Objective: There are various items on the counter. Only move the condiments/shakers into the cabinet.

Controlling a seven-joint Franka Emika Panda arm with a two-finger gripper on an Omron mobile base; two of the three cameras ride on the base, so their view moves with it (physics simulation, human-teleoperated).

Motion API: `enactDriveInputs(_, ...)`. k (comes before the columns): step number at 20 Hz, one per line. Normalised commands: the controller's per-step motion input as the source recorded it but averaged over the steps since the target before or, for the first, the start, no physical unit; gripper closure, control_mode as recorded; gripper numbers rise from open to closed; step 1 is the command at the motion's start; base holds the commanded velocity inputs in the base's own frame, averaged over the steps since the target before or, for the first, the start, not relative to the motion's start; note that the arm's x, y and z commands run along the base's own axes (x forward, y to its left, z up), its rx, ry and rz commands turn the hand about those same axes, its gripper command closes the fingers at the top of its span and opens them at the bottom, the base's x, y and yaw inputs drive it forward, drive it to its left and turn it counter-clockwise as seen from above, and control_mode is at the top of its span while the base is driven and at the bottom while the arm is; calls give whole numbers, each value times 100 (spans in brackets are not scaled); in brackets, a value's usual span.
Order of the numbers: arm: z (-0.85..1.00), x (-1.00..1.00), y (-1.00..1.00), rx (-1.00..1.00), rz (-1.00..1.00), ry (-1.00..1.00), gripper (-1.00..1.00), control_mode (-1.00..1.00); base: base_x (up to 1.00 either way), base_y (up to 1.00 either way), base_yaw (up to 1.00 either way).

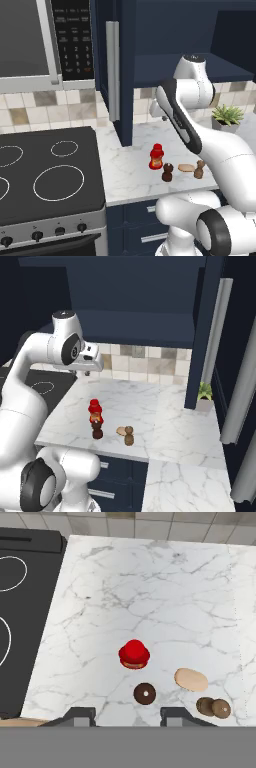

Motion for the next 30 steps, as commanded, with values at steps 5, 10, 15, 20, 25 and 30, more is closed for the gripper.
enactDriveInputs(5, 0, 0, 0, 0, 0, -3, -100, -100, 0, 0, 0)
enactDriveInputs(10, -30, -41, -2, 1, -1, 0, -100, -100, 0, 0, 0)
enactDriveInputs(15, -83, -61, -6, 1, -4, 0, -100, -100, 0, 0, 0)
enactDriveInputs(20, -100, -37, -2, 0, -3, 5, -100, -100, 0, 0, 0)
enactDriveInputs(25, -86, -19, -12, -1, -3, -2, -100, -100, 0, 0, 0)
enactDriveInputs(30, -22, 7, -7, 0, 0, -4, -100, -100, 0, 0, 0)
